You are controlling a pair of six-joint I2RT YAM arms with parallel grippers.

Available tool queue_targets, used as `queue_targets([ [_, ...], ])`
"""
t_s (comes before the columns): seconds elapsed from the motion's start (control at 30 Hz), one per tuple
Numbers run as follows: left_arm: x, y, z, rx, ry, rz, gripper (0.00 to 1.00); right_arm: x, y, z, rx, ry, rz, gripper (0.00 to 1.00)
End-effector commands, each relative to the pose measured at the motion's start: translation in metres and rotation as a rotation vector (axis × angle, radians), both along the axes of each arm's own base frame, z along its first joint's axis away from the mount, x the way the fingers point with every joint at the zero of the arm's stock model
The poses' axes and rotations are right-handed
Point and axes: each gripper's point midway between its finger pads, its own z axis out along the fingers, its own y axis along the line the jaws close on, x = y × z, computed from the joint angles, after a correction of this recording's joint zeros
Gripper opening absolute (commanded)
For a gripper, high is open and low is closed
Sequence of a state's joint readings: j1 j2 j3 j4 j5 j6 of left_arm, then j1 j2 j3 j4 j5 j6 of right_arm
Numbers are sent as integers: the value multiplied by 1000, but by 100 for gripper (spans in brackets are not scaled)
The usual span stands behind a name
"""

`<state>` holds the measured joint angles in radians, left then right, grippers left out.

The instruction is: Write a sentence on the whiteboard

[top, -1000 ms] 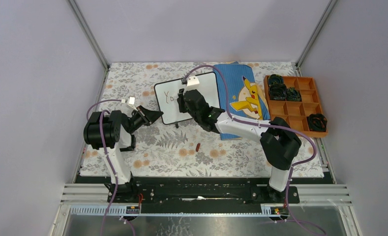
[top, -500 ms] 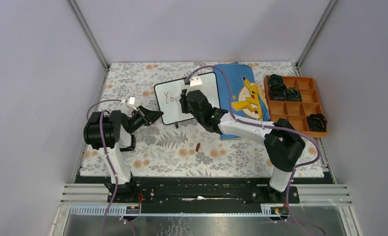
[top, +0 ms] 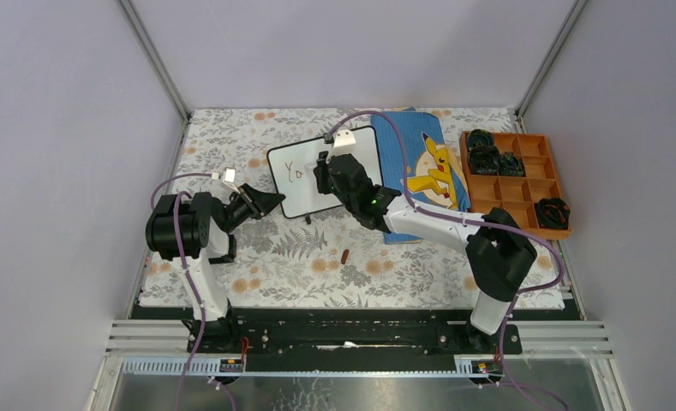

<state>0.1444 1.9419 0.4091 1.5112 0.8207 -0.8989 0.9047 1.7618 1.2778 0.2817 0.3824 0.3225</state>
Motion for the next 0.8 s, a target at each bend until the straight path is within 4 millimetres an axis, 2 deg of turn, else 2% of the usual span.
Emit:
queue_targets([
  [0.0,4,-2,6,20,-51,-3,40,10,3,47,96,-79,-14,0],
  [0.23,3,-2,6,20,-50,-5,43,13,7,46,87,-79,-11,0],
  [0.77,4,-1,6,19,-48,-5,43,21,7,27,45,-47,-28,0],
])
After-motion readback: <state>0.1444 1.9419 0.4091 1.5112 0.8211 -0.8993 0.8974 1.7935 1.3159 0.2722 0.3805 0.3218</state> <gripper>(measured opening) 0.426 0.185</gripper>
